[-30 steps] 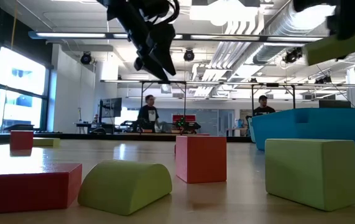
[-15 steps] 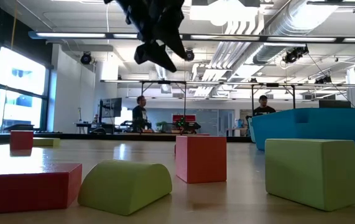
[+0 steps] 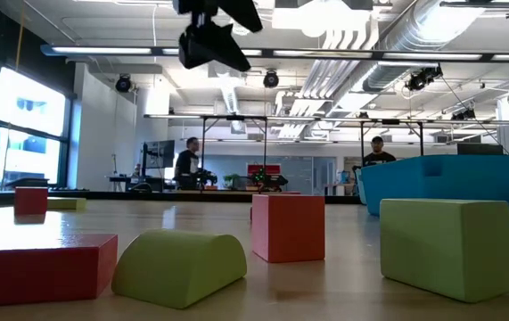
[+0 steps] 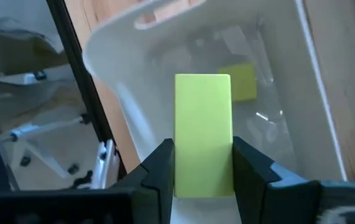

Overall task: Sort & place blocks by color
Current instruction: Put the green wooden block into the white bin, then put the red wooden block into the green bin

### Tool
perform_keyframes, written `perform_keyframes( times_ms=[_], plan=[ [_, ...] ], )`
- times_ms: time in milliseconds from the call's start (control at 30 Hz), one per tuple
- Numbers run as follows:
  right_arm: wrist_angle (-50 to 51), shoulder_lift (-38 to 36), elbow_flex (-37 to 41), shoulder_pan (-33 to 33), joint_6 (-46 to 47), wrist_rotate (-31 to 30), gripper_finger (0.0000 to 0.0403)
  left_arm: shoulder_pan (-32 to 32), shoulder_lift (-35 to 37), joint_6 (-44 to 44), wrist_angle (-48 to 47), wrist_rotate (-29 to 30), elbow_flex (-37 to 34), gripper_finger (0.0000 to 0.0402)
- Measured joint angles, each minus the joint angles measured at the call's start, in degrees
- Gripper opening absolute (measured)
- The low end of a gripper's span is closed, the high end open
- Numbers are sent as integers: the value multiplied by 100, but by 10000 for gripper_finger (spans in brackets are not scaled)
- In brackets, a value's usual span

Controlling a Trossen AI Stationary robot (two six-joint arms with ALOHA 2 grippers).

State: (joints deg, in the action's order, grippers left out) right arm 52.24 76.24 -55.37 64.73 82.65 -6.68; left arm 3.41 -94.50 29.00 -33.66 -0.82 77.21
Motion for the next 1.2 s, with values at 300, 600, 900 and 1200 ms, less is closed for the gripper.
perform_keyframes(
  times_ms=[300, 600, 900, 1200],
  plan=[
    [7, 483, 0, 270, 4, 408, 97, 839, 0, 648, -21, 3, 0, 243],
    [9, 740, 0, 321, 4, 631, 176, 1647, 0, 1556, -353, 20, 0, 243],
    [167, 740, 0, 315, -13, 567, 203, 2288, -100, 2222, -453, 442, -2, 243],
    [276, 738, 0, 258, -35, 312, 205, 2620, -747, 2487, -355, 737, -2, 243]
  ],
)
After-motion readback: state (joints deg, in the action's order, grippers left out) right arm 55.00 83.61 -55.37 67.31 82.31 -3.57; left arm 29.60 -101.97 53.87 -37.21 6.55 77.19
